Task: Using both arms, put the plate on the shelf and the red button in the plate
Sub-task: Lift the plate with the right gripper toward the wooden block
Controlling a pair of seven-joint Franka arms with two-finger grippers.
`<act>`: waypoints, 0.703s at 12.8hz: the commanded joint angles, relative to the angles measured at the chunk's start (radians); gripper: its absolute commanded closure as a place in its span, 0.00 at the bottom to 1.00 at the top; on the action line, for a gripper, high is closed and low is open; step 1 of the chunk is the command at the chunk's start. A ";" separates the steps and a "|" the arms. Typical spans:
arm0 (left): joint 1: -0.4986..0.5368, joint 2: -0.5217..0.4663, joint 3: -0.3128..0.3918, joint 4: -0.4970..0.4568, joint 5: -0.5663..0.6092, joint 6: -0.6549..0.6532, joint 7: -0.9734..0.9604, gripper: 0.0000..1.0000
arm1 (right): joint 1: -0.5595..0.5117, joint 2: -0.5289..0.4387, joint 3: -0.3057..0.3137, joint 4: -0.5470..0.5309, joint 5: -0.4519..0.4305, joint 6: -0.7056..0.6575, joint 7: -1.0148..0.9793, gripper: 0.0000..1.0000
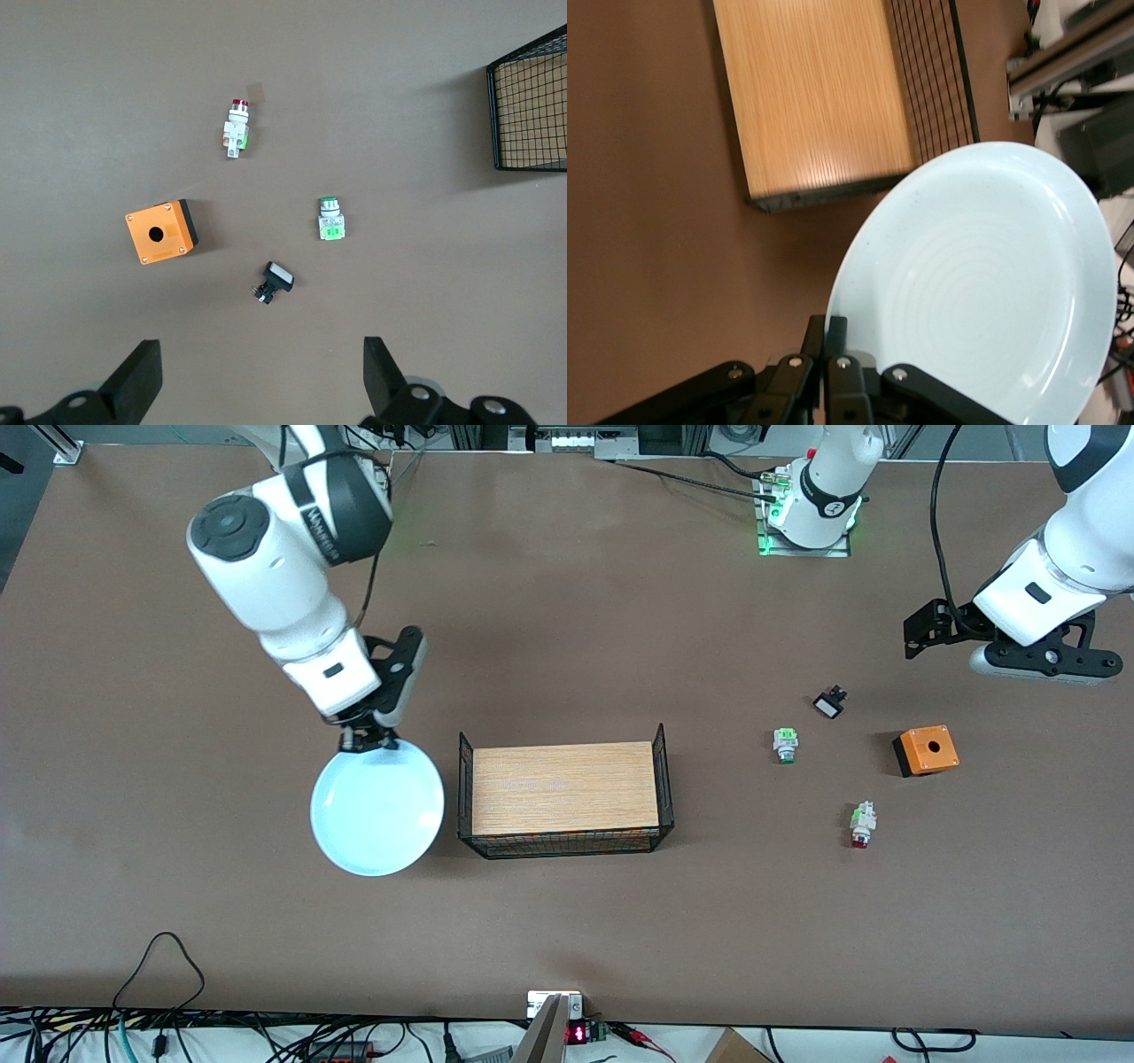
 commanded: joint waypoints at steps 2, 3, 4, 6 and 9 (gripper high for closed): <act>-0.002 0.013 0.005 0.031 -0.013 -0.023 0.009 0.00 | 0.125 0.027 -0.011 0.060 -0.012 -0.025 0.087 1.00; -0.002 0.013 0.005 0.031 -0.013 -0.023 0.011 0.00 | 0.162 0.031 -0.011 0.060 -0.035 -0.022 0.126 1.00; -0.002 0.013 0.005 0.031 -0.013 -0.023 0.011 0.00 | 0.199 0.033 -0.011 0.066 -0.079 -0.022 0.181 1.00; -0.002 0.013 0.005 0.031 -0.013 -0.023 0.009 0.00 | 0.257 0.042 -0.011 0.067 -0.153 -0.020 0.264 1.00; -0.002 0.013 0.005 0.031 -0.013 -0.023 0.011 0.00 | 0.326 0.095 -0.011 0.071 -0.241 -0.010 0.338 1.00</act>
